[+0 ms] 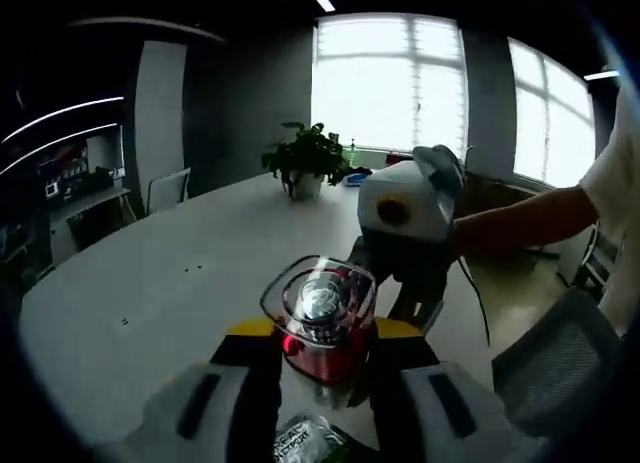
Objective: Arrange the skincare products in the storage area until every visible bottle or jar stands upright without overlapping.
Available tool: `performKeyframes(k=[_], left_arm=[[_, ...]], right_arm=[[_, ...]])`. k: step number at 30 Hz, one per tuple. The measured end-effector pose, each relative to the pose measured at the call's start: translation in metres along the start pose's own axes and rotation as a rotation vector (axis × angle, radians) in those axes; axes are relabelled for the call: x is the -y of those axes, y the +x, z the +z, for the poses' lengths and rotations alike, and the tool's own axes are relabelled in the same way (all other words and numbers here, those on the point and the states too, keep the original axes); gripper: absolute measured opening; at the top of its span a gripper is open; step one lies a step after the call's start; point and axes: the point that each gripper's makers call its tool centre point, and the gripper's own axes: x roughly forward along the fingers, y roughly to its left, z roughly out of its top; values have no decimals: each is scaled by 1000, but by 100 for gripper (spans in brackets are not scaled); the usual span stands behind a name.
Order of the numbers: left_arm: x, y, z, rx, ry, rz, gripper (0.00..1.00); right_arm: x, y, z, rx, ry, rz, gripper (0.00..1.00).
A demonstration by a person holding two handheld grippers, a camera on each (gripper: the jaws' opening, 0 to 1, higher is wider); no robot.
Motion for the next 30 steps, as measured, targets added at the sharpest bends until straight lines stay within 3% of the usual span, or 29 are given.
performKeyframes(k=[7, 18, 25, 30], left_arm=[[5, 15, -17, -74, -7, -1, 28], [4, 25, -37, -150, 8, 9, 28], [3, 25, -40, -151, -4, 7, 28], [7, 27, -41, -143, 44, -7, 29]], right_arm=[[-3, 0, -19, -48, -25, -9, 28], [-7, 8, -39, -47, -32, 5, 28], [-7, 9, -42, -11, 4, 12, 28], [-9, 7, -42, -12, -50, -1, 28]])
